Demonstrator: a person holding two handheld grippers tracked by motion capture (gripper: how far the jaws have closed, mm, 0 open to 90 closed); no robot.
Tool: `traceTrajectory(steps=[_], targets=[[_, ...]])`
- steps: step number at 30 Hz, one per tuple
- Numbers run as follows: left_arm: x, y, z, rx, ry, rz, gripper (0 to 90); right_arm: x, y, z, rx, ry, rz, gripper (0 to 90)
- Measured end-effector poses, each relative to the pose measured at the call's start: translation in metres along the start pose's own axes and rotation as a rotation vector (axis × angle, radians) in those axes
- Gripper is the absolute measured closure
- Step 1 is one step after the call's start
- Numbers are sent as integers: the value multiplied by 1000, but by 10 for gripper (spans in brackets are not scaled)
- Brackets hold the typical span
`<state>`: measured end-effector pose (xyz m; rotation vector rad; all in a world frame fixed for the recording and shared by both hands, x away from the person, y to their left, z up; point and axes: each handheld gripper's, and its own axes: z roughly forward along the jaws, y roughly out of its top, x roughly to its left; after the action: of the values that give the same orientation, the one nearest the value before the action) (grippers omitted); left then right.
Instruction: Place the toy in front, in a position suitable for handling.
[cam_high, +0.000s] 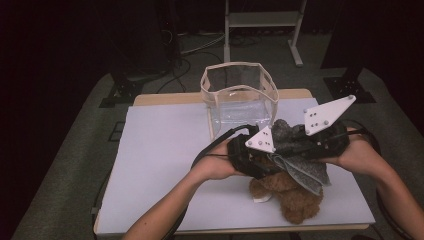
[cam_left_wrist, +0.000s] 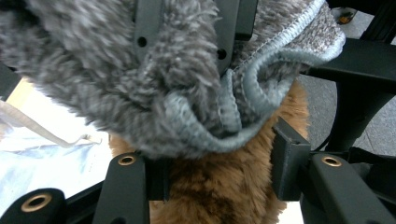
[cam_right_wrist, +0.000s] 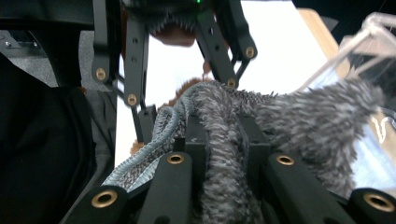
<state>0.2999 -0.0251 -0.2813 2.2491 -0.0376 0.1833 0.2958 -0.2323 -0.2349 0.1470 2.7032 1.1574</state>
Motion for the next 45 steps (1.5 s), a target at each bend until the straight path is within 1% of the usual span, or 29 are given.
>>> traceTrajectory(steps=[2,5,8,11,14,16,17,19,21,23,24,25,26,28,29,31,33,35,37,38,39,40,41,42,44,45], targets=[[1,-1,2,0,-1,0,473,0,-7,0,-7,6,14,772],[1,-2,3,5,-10,-4,422,1,-14,1,9,20,38,773],[2,-3,4,6,-23,-26,399,0,-16,3,31,16,45,773],[3,-7,3,-17,-40,-45,408,1,-16,3,51,19,36,774],[4,-11,1,-11,-20,-51,432,1,-19,-1,76,3,38,773],[6,-13,1,-26,-14,-66,460,1,-21,-3,85,-12,43,773],[6,-13,1,-26,-18,-65,471,2,-20,-4,74,-12,39,773],[6,-12,2,-32,-13,-67,483,3,-13,-3,65,-4,16,773],[5,-8,2,-55,-19,-67,486,6,-2,0,33,28,-3,773],[3,-5,3,-47,-14,-48,485,9,10,8,47,44,-39,773],[2,-5,3,-36,-7,-44,485,10,14,12,62,49,-53,773],[2,-6,2,-36,-8,-45,485,9,15,14,72,50,-59,773],[3,-7,1,-39,-12,-50,489,8,14,14,70,51,-48,772],[3,-9,-1,-33,-9,-46,495,6,9,10,60,51,-36,773],[3,-9,-1,-29,-6,-44,495,5,6,7,57,46,-32,773],[2,-10,-2,-21,-6,-44,494,1,-2,0,42,30,-4,773],[2,-10,-3,-17,-5,-45,493,-2,-7,-4,42,15,9,773],[2,-10,-3,-10,-7,-39,492,-1,-1,-3,42,12,-4,772],[0,-8,-3,-15,-11,-31,492,3,11,6,44,34,-41,772],[0,-8,-4,-2,-3,-24,494,4,16,12,44,47,-57,772],[-1,-9,-5,21,12,-11,496,4,19,17,59,46,-70,772],[0,-11,-8,31,18,-11,501,4,20,20,63,48,-73,772],[0,-15,-10,33,18,-19,503,2,18,21,54,49,-66,771],[1,-20,-14,44,20,-22,504,0,14,19,41,49,-47,772],[4,-31,-19,55,28,-43,504,-5,2,13,3,41,-5,771],[5,-37,-22,59,29,-57,505,-7,-5,11,-4,37,14,771]])
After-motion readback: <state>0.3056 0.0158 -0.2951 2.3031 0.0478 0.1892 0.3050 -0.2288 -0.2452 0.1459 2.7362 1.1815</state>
